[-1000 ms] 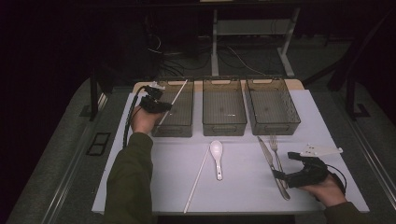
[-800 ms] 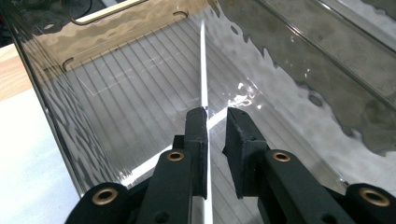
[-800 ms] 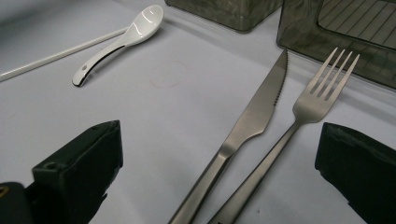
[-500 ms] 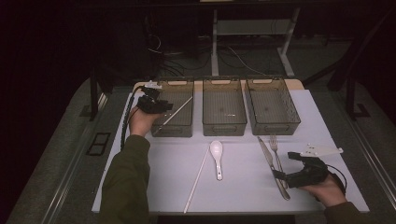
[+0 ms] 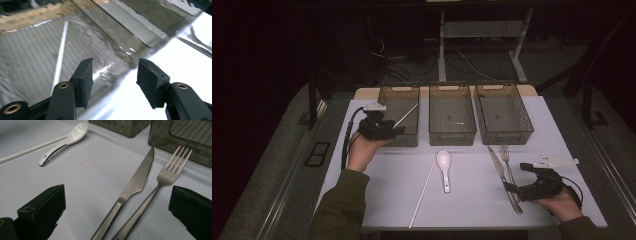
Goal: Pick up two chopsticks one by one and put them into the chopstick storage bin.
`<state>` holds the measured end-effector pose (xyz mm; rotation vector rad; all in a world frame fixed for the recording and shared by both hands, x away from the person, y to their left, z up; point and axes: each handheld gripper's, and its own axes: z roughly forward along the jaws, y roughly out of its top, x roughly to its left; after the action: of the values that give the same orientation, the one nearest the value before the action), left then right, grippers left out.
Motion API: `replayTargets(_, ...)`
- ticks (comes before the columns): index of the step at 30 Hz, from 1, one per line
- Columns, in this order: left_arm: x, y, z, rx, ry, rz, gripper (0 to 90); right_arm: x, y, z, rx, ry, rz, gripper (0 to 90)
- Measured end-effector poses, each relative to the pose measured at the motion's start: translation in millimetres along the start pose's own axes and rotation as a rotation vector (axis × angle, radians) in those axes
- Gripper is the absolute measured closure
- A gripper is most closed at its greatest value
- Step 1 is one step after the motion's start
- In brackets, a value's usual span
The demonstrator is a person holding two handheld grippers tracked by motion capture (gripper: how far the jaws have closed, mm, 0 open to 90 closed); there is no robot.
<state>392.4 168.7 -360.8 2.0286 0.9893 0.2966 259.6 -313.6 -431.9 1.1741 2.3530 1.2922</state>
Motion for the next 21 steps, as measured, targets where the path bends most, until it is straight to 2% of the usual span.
replayTargets(4,-20.5,-12.6,-1.7,0.002,-0.021,0.021,44.0,0.1,-0.1,-0.2,0.0,0.001,-0.001,0.8)
replayTargets(5,-28.7,-20.0,-1.2,-0.007,-0.03,0.029,43.9,-0.4,-0.2,-0.1,-0.001,0.0,-0.003,0.8)
replayTargets(7,-32.5,-23.4,-0.5,0.0,-0.032,0.033,43.9,-0.1,-0.1,-0.5,-0.001,0.0,0.002,0.8)
replayTargets(10,-47.0,-37.7,1.6,0.02,-0.038,0.059,44.2,-0.6,-0.4,-0.5,-0.003,0.001,-0.003,0.8)
replayTargets(11,-47.0,-37.7,1.6,0.02,-0.038,0.059,44.3,-0.7,-0.4,-0.5,-0.003,0.001,-0.003,0.8)
replayTargets(13,-58.5,-48.2,3.5,0.036,-0.046,0.068,45.2,-0.6,-0.4,-0.5,-0.001,0.0,-0.002,0.8)
replayTargets(15,-62.7,-51.4,4.3,0.038,-0.048,0.069,45.8,-0.4,-0.4,-0.5,0.0,0.0,-0.002,0.8)
replayTargets(16,-71.0,-57.0,5.4,0.046,-0.064,0.076,47.0,-0.1,-0.4,-0.6,0.0,0.0,-0.002,0.8)
replayTargets(17,-71.0,-57.0,5.4,0.046,-0.064,0.076,47.2,-0.1,-0.3,-0.7,-0.001,0.0,-0.002,0.8)
replayTargets(18,-79.1,-61.7,6.7,0.06,-0.076,0.085,47.3,0.0,-0.3,-0.7,0.0,0.0,-0.002,0.8)
replayTargets(21,-85.6,-65.9,8.7,0.076,-0.084,0.099,48.2,-0.1,-0.4,-0.6,0.0,-0.001,-0.003,0.8)
